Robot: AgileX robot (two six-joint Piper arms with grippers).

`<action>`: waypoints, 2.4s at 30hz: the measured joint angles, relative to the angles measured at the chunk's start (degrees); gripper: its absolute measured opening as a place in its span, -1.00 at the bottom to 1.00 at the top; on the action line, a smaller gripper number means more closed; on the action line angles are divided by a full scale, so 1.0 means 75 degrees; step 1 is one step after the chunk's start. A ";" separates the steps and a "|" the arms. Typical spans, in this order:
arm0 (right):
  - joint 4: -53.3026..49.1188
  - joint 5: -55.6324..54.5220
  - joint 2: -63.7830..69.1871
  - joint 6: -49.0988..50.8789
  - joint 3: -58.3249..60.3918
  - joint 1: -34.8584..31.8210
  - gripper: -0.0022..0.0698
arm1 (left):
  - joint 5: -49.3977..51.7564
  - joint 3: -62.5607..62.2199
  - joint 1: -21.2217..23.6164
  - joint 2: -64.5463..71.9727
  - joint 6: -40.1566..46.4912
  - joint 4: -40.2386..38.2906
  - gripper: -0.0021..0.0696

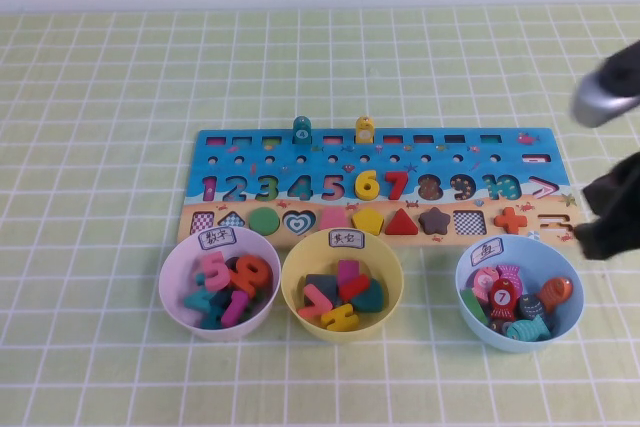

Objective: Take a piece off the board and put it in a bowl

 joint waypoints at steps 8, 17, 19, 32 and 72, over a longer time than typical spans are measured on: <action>0.0213 -0.0569 -0.2313 0.0031 0.0988 0.0000 -0.98 | 0.0000 0.0000 0.0000 0.0000 0.0000 0.0000 -0.96; 0.0679 0.0624 -0.2751 0.0047 0.1250 0.0000 -0.98 | 0.0000 0.0000 0.0000 0.0000 0.0000 0.0000 -0.96; 0.0582 0.0956 -0.2751 0.0047 0.1250 0.0000 -0.98 | 0.0000 0.0000 0.0000 0.0000 0.0000 0.0000 -0.96; 0.0519 -0.3015 -0.3697 -0.0118 0.3385 -0.0019 -0.98 | 0.0000 0.0000 0.0000 0.0000 0.0000 0.0000 -0.96; 0.1286 -0.4105 -0.8843 -0.0118 0.8192 -0.3727 -0.99 | 0.0000 0.0000 0.0000 0.0000 0.0000 -0.0010 -0.96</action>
